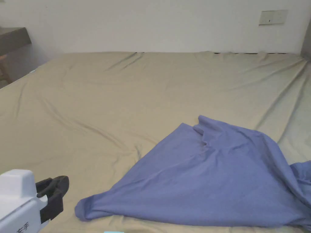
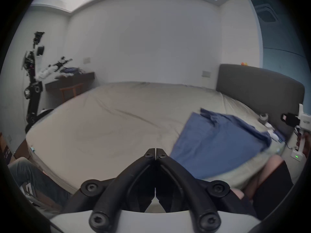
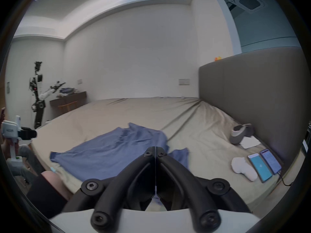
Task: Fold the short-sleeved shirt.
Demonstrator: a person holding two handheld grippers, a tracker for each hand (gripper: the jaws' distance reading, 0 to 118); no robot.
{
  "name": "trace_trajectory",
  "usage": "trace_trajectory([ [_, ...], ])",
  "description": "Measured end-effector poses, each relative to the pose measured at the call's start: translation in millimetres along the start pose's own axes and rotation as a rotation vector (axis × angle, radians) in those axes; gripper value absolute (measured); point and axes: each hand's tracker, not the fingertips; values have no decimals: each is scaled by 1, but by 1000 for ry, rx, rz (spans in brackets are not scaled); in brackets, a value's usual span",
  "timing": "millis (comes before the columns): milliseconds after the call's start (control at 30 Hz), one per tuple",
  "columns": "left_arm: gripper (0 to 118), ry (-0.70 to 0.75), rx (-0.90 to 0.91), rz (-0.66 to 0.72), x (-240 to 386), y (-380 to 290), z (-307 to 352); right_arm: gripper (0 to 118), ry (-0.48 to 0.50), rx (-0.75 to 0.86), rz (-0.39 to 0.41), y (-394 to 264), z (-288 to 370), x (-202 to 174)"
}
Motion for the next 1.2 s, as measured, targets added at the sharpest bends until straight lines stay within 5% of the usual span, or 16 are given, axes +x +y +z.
trace_trajectory([
  [33, 0, -1, -27, 17, 2, -9, -3, 0, 4, 45, 60, 3, 0, -8],
  [200, 7, 71, -137, 22, -15, -33, -52, 0, 63, -24, 89, -1, -10, -30],
  [233, 21, 81, -183, 40, -17, -36, -68, 0, 74, -32, 88, -1, -12, -33],
  [300, 97, 112, -248, 42, -25, -40, -99, 0, 79, -44, 95, -1, -20, -39],
  [333, 111, 102, -255, 43, -27, -46, -111, 0, 83, -53, 100, 0, -23, -41],
  [367, 109, 94, -261, 40, -25, -47, -122, 0, 90, -62, 102, 0, -25, -42],
  [400, 95, 88, -287, 31, -25, -49, -130, 0, 94, -66, 103, 0, -28, -43],
  [467, 51, 89, -310, 38, -25, -57, -140, 0, 99, -73, 109, 1, -33, -45],
  [567, 2, -19, -262, 30, -10, -53, -127, 0, 107, -89, 112, 3, -43, -43],
  [667, 2, -25, -211, -79, 7, -52, -110, 0, 114, -111, 119, 5, -62, -38],
  [833, 2, -35, -113, -46, 4, -35, -82, 2, 96, -138, 221, 29, -135, -18],
  [867, 2, -32, -100, -23, 0, -31, -79, 10, 65, -130, 273, 38, -159, -13],
  [933, 2, -37, -103, 10, -2, -21, -77, 87, 35, -199, 299, 51, -218, 1],
  [967, 2, -45, -109, 34, -5, -19, -77, 115, 30, -255, 299, 54, -254, 14],
  [1067, 2, -42, -128, 54, -5, -15, -82, 104, 69, -401, 250, 55, -347, 38],
  [1200, 2, -25, -148, 13, 1, -17, -90, 102, -95, -557, 258, 19, -424, 56],
])
